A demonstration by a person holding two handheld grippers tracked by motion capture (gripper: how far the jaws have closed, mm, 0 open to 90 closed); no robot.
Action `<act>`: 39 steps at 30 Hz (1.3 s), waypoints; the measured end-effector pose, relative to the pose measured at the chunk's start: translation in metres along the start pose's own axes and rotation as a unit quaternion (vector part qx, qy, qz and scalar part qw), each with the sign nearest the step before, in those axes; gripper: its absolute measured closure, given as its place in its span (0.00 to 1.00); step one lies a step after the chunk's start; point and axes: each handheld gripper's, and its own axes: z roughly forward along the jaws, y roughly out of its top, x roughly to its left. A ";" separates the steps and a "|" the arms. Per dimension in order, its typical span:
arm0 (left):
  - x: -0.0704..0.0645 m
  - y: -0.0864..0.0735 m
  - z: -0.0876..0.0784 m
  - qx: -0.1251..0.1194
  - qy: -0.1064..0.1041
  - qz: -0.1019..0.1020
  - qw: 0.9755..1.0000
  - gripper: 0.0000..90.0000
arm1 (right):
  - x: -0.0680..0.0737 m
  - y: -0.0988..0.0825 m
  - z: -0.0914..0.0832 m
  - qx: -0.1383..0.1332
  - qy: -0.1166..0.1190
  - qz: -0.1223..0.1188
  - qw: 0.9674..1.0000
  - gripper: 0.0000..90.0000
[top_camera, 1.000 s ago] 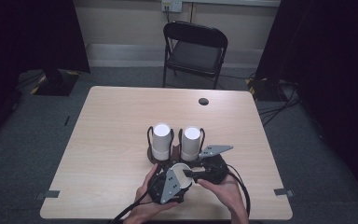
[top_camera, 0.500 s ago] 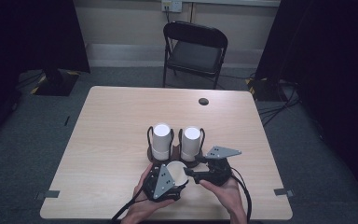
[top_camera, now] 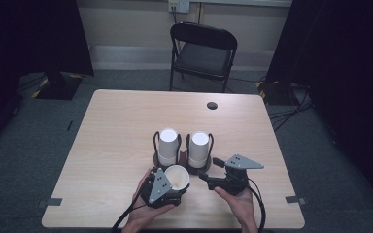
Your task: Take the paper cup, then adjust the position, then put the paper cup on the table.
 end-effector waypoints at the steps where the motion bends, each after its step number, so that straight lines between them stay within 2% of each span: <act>1: 0.002 0.000 -0.002 0.001 0.002 -0.002 1.000 0.26 | -0.001 -0.001 -0.002 -0.006 -0.007 -0.001 1.000 0.26; 8: 0.016 -0.002 -0.014 -0.014 0.018 -0.029 0.999 0.26 | -0.011 -0.012 -0.013 -0.043 -0.041 0.013 0.998 0.25; 14: 0.029 -0.004 -0.021 -0.020 0.033 -0.040 0.998 0.26 | -0.020 -0.019 -0.019 -0.064 -0.067 0.022 0.995 0.25; 20: 0.042 -0.004 -0.027 -0.024 0.049 -0.045 0.998 0.26 | -0.027 -0.027 -0.023 -0.073 -0.092 0.030 0.993 0.25; 24: 0.049 -0.005 -0.032 -0.032 0.056 -0.058 0.996 0.26 | -0.031 -0.032 -0.025 -0.081 -0.103 0.034 0.991 0.23; 29: 0.061 -0.007 -0.035 -0.034 0.069 -0.067 0.995 0.26 | -0.036 -0.039 -0.024 -0.082 -0.120 0.041 0.989 0.21; 32: 0.067 -0.008 -0.036 -0.037 0.076 -0.075 0.994 0.26 | -0.037 -0.042 -0.022 -0.079 -0.129 0.036 0.988 0.18; 34: 0.072 -0.009 -0.038 -0.041 0.080 -0.083 0.993 0.26 | -0.038 -0.044 -0.021 -0.077 -0.138 0.040 0.987 0.18; 39: 0.080 -0.010 -0.041 -0.044 0.088 -0.087 0.991 0.26 | -0.041 -0.049 -0.021 -0.082 -0.157 0.042 0.983 0.18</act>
